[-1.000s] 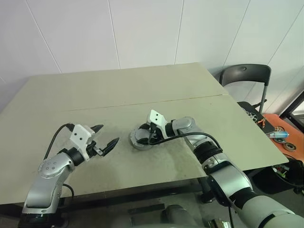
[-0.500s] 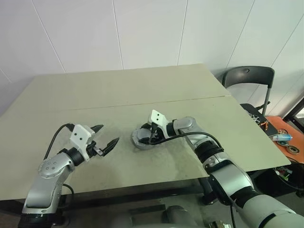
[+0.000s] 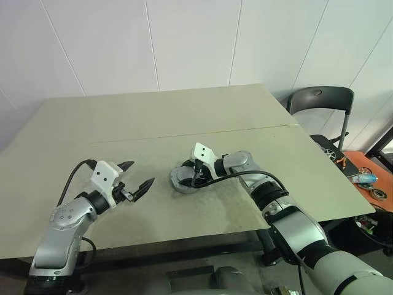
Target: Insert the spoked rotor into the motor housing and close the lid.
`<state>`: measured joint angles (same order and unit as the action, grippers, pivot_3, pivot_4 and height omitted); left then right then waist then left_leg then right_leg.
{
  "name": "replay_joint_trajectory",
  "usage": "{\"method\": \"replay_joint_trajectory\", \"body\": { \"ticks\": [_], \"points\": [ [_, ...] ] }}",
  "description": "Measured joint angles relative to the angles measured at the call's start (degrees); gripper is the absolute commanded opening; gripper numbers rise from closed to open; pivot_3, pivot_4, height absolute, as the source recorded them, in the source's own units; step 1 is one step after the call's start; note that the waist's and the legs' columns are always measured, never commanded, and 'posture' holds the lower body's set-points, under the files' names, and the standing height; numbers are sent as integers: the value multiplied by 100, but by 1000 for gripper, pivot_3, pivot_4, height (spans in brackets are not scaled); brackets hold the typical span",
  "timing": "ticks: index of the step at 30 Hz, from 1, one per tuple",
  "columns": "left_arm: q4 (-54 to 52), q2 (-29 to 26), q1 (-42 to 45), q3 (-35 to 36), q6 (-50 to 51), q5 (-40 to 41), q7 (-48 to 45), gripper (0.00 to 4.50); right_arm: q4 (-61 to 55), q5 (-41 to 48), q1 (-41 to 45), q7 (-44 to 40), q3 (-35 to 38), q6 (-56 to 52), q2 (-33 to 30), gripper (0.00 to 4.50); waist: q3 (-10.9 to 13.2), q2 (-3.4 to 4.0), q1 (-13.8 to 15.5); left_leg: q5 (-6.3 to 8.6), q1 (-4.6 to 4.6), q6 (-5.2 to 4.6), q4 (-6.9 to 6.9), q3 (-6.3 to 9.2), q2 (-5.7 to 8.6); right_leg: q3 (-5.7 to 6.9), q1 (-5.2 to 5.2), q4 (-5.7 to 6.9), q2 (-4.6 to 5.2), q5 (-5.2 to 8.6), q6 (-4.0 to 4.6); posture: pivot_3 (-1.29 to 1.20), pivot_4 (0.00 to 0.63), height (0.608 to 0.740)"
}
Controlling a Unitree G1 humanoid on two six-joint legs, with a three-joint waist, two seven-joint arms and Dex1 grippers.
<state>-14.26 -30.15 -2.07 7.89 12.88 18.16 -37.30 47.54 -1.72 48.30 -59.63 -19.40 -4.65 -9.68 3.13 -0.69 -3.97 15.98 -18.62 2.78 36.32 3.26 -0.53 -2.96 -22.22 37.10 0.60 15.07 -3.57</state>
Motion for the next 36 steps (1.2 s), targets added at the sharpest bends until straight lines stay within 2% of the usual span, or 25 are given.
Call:
{"method": "replay_joint_trajectory", "body": {
  "ticks": [8,15,18,29,36],
  "points": [
    [482,542,712,-585,-212,-271,100,4500,-77,12,0,-36,5,-122,11,3286,-1,-1,-5,0,-2,0,-5,-1,4,-2,-3,-1,-3,-1,-1,0,0,740],
    [1155,597,1356,-1073,-377,-454,-268,4500,-95,26,11,-41,27,-232,28,3286,0,0,-8,0,-4,0,-8,-1,6,-2,-7,-2,-6,-1,-2,0,0,740],
    [1328,621,1506,-1141,-470,-499,-386,3949,-94,26,14,-40,34,-250,41,3286,0,0,-9,0,-4,0,-9,-1,6,-2,-7,-2,-6,0,-2,0,0,740],
    [1621,845,1853,-1168,-472,-349,-721,95,-73,25,16,-23,57,-252,65,3286,1,1,-11,0,-5,-1,-8,0,6,-2,-8,-2,-6,-1,-2,0,0,740],
    [1822,909,2056,-1466,-470,-584,-769,16,-76,25,15,-18,59,-252,73,3286,1,1,-18,0,-6,-1,-10,0,7,-3,-9,-2,-7,-1,-3,0,0,740]
  ]
}}
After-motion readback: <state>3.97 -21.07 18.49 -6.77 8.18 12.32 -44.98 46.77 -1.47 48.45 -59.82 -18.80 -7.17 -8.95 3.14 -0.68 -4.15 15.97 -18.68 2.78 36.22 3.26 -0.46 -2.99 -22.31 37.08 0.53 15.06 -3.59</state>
